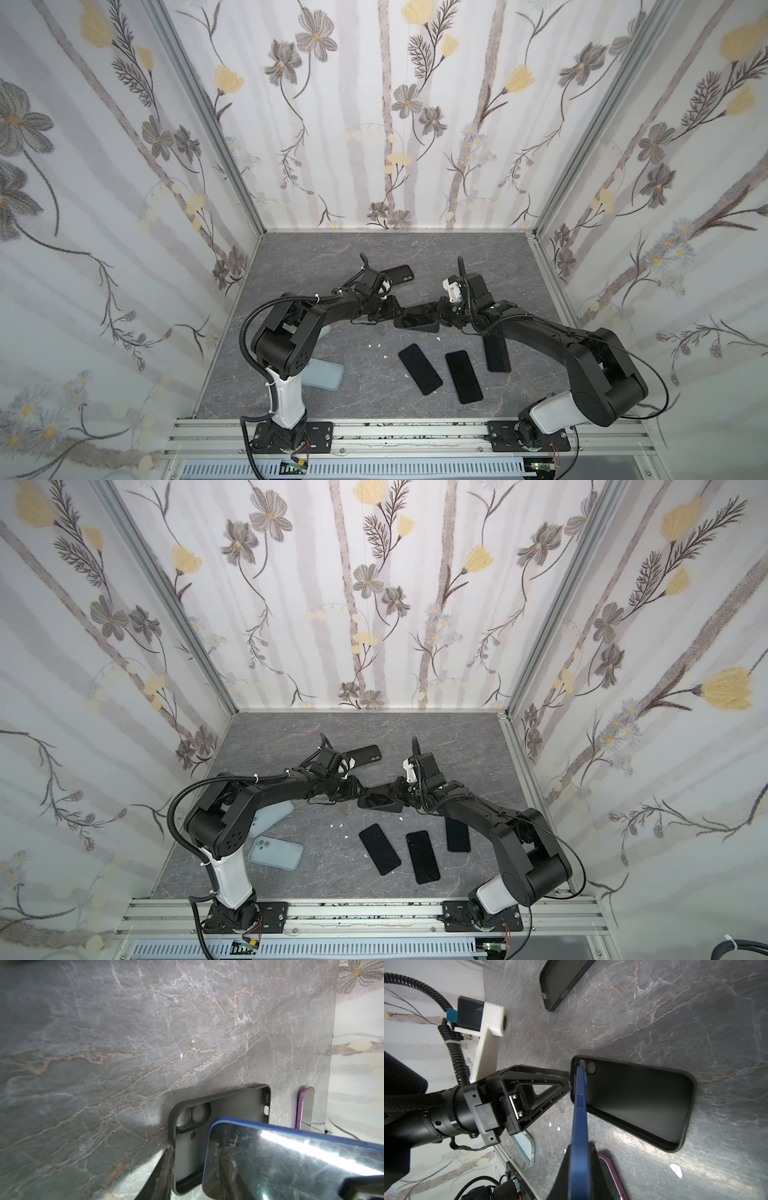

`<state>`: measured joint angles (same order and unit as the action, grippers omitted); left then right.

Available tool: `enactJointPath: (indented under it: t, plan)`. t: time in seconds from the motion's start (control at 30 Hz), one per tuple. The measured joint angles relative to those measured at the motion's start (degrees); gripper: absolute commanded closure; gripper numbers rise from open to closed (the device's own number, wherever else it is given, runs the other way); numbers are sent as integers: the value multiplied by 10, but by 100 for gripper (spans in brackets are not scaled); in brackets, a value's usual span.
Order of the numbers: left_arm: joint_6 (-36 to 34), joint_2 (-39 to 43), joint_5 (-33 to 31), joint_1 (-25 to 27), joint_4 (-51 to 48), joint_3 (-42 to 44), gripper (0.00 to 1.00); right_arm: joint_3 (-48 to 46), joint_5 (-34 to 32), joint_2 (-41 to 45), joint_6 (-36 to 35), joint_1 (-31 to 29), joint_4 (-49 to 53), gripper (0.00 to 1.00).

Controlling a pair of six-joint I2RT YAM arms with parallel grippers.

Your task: Put the phone into the phone case

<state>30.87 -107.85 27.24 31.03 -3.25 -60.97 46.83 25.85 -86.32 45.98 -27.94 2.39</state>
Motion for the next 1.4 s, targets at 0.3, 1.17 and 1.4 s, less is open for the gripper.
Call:
enactJointPath:
  t: [0.3, 1.17, 1.4]
  plan:
    - [13, -9, 20, 2, 4, 2, 64, -25, 32, 0, 0, 32, -12, 100]
    - [39, -12, 43, 28, 24, 10, 65, -73, 139, -40, -4, 70, -104, 100]
    - [65, 5, 44, 28, 51, 40, 66, -110, 146, -41, 24, 70, -164, 100]
